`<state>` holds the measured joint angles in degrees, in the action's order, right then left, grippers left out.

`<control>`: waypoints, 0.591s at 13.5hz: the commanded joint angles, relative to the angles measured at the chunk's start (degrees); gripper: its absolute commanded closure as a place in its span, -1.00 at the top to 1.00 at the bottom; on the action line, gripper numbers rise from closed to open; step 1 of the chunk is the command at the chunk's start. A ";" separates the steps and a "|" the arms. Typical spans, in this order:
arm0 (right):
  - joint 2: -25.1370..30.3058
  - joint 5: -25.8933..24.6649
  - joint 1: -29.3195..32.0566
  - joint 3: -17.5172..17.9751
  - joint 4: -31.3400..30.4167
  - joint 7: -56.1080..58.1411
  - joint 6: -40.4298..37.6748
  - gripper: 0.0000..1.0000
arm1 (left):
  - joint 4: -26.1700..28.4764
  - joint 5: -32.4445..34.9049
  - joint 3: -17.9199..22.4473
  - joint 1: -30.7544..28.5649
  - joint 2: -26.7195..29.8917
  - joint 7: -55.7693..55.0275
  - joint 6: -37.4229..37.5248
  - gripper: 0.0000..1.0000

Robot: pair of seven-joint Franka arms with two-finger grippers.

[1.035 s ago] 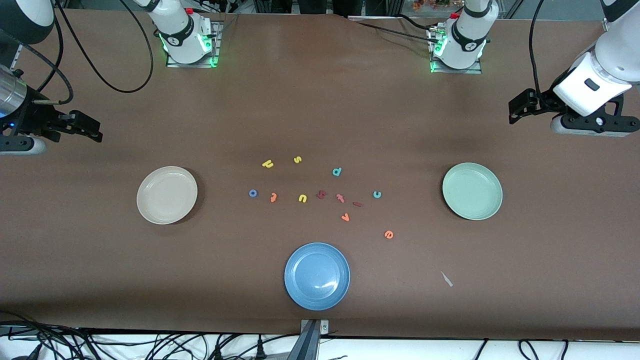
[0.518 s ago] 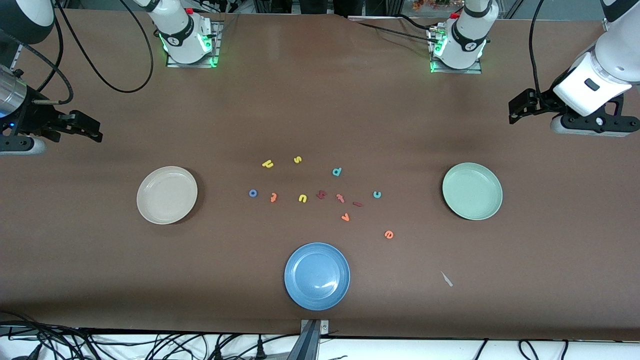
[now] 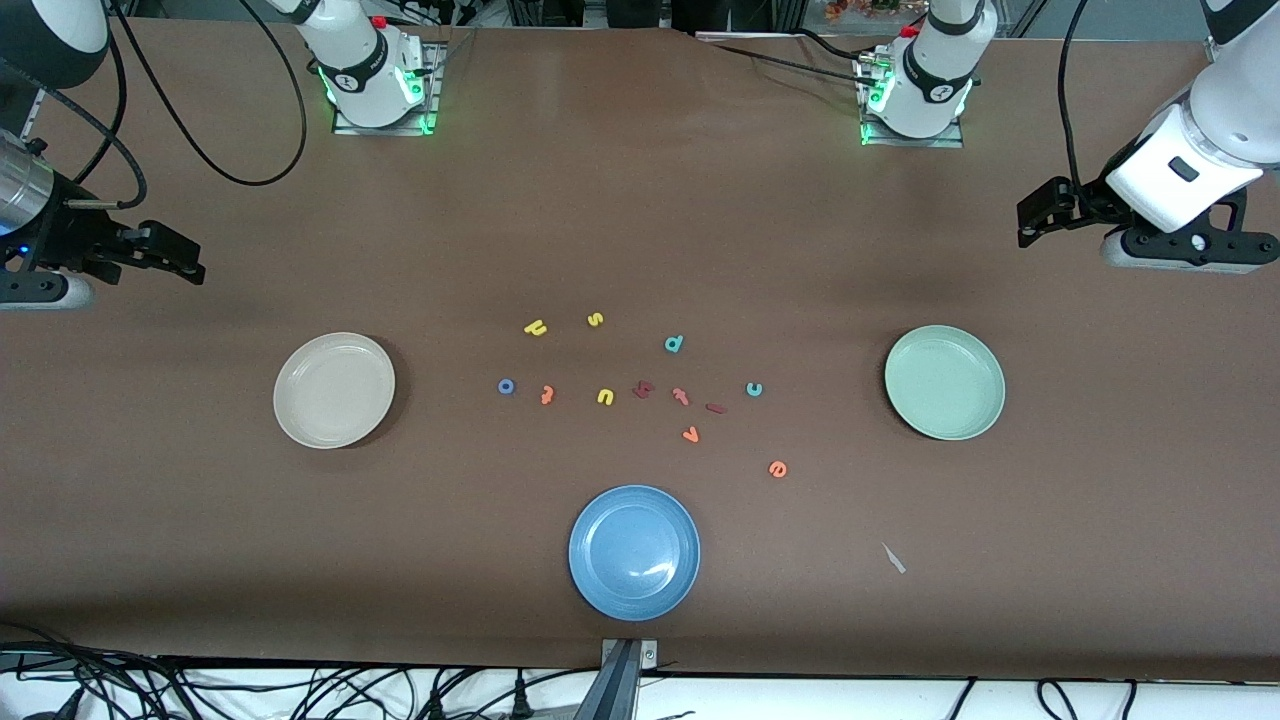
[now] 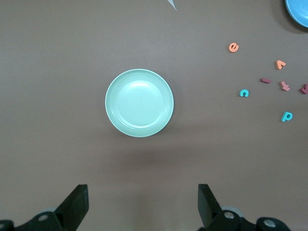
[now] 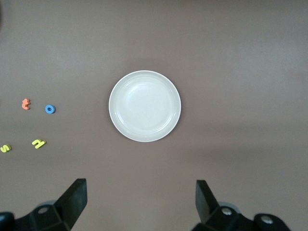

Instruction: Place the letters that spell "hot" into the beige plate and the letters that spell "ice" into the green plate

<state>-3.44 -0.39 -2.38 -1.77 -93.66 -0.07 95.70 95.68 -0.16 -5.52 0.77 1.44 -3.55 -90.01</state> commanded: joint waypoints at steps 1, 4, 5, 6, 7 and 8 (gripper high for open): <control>-0.17 0.66 0.44 0.19 0.59 0.25 -0.52 1.00 | -0.76 -1.15 -0.01 0.03 0.40 0.21 1.15 1.00; -0.17 0.66 0.44 0.19 0.59 0.25 -0.52 1.00 | -0.67 -1.15 -0.01 -0.06 0.40 0.39 1.15 1.00; -0.17 0.66 0.44 0.19 0.59 0.25 -0.52 1.00 | -0.76 -1.15 -0.01 -0.06 0.40 0.48 1.15 1.00; -0.17 0.66 0.44 0.19 0.59 0.25 -0.52 1.00 | -0.76 -1.15 -0.01 -0.06 0.40 0.39 1.15 1.00; -0.17 0.66 0.53 0.19 0.59 0.25 -0.52 1.00 | -0.76 -1.15 -0.01 -0.06 0.40 0.30 1.15 1.00; -0.17 0.66 0.44 0.19 0.59 0.25 -0.52 1.00 | -0.76 -1.15 -0.01 0.03 0.40 0.30 1.15 1.00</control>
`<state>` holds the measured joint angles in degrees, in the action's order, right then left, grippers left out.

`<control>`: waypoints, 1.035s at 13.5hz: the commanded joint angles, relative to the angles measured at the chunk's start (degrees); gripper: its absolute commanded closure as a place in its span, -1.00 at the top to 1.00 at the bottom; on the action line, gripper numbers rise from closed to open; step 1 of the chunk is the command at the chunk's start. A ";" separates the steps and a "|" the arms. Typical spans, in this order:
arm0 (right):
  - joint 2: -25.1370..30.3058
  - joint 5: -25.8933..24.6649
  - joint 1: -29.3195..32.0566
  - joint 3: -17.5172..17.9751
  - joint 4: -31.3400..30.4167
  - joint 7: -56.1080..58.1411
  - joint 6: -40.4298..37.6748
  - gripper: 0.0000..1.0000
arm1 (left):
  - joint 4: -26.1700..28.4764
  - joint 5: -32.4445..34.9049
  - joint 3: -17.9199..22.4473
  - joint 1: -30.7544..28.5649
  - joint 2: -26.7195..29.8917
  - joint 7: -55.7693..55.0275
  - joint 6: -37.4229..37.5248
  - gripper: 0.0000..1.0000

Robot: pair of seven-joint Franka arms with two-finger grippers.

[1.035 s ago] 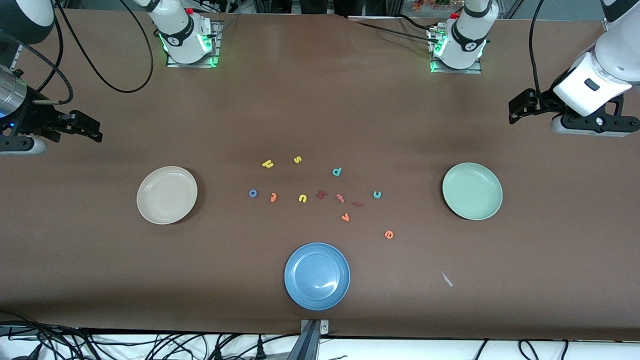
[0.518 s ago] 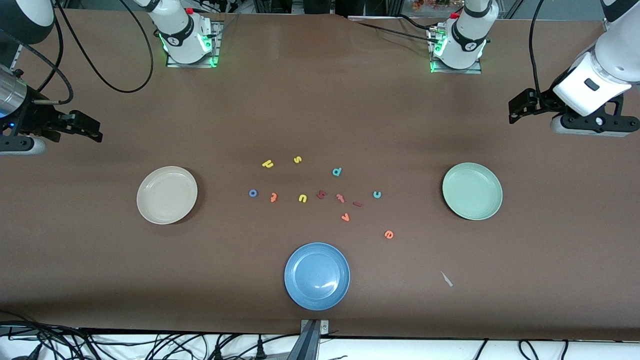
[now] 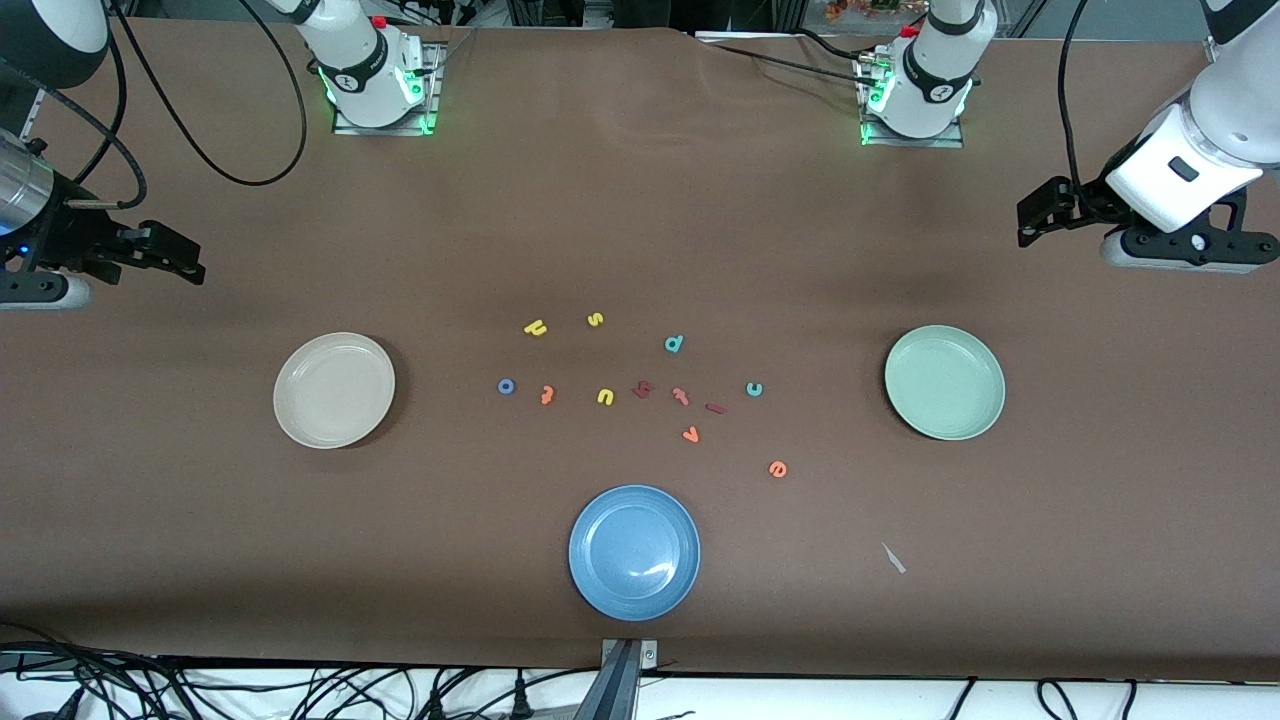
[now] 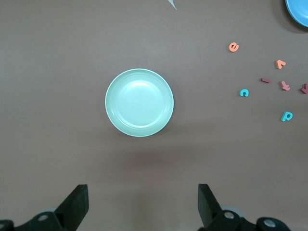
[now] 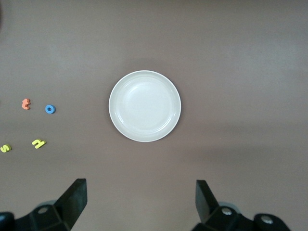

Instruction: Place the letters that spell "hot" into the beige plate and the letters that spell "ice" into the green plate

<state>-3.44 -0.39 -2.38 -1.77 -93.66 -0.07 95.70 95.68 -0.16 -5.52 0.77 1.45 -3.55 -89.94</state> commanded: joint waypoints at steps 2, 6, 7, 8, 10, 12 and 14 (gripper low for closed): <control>-0.17 0.66 0.44 0.19 0.59 0.25 -0.52 1.00 | -0.76 -1.15 -0.01 -0.06 0.40 0.39 1.08 1.00; -0.17 0.66 0.44 0.19 0.59 0.25 -0.52 1.00 | -0.76 -1.15 -0.01 -0.06 0.40 0.39 1.08 1.00; -0.17 0.66 0.53 0.19 0.59 0.25 -0.52 1.00 | -0.76 -1.15 -0.01 -0.06 0.40 0.47 1.08 1.00; -0.17 0.66 0.44 0.19 0.59 0.25 -0.52 1.00 | -0.76 -1.15 -0.01 -0.06 0.40 0.39 1.08 1.00; -0.17 0.66 0.53 0.19 0.59 0.25 -0.51 1.00 | -0.76 -1.15 -0.10 0.03 0.49 0.30 1.69 1.00; -0.17 0.66 0.44 0.19 0.59 0.25 -0.52 1.00 | -0.76 -1.15 -0.01 -0.06 0.40 0.48 1.78 1.00; -0.17 0.66 0.53 0.19 0.59 0.25 -0.52 1.00 | -0.76 -1.15 -0.01 0.03 0.40 0.48 1.78 1.00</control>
<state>-3.44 -0.39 -2.37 -1.77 -93.66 -0.07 95.70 95.68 -0.16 -5.53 0.78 1.47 -3.55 -89.33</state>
